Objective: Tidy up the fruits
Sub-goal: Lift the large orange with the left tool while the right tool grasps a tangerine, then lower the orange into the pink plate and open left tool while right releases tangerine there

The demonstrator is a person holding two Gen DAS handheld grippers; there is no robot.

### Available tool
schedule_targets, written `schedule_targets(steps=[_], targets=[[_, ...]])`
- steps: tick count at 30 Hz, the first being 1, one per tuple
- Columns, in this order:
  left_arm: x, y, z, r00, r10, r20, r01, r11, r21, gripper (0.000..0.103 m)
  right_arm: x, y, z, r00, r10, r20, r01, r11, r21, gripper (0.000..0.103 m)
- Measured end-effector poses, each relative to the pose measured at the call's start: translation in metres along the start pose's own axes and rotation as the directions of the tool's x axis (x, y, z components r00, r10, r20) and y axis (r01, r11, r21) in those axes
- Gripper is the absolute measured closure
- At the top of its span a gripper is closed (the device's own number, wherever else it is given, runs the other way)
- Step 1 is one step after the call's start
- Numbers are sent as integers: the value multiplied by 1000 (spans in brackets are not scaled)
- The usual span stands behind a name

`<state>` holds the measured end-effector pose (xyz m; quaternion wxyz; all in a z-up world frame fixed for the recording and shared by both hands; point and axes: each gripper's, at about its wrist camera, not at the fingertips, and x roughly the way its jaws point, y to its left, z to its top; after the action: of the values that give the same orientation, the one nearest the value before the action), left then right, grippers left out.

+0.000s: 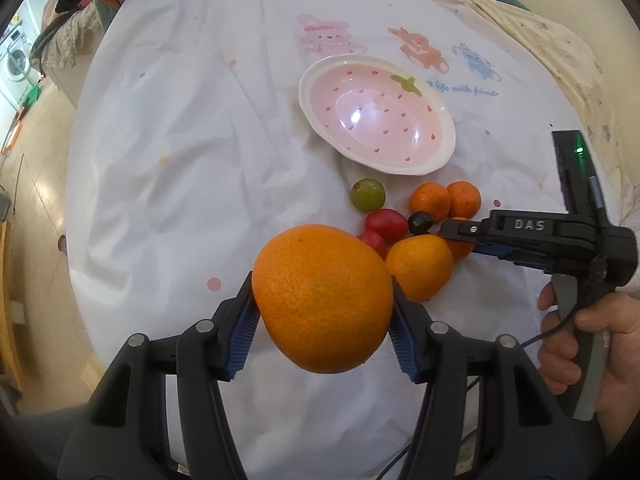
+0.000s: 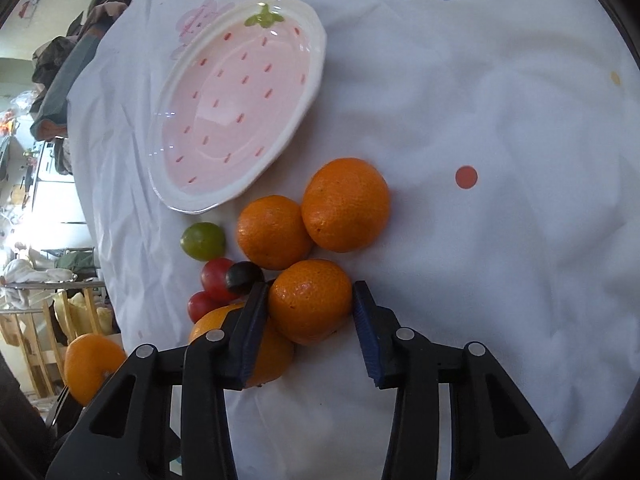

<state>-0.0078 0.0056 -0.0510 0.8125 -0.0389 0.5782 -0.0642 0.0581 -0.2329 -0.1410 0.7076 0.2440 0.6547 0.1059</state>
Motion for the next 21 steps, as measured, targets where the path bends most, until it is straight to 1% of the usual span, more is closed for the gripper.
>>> schedule_targets(steps=[4,7,11,14,18,21], targets=[[2,1,0,1000,7,1,-7,1000,2,48,-13,1,-3,1000,18,17,-18,1000,8,59],[3,1,0,1000,22,4,-22,1000,4,48,-30,-4,-9,998,35,44,-36,999,18,59],[4,2,1,1000,29,-3,-29,1000,3,48,-50,-12,-6,996,53,71,-56,998,37,59],[1,1,9,1000,19,-6,-19,1000,-2,48,-68,-15,3,993,69,97,-72,997,36,59],[-12,-6,30,998,39,51,-40,999,26,48,-85,-6,26,988,75,136,-75,997,-6,59],[-11,-7,53,998,28,61,-29,999,20,48,-91,7,49,984,68,166,-62,997,-40,59]])
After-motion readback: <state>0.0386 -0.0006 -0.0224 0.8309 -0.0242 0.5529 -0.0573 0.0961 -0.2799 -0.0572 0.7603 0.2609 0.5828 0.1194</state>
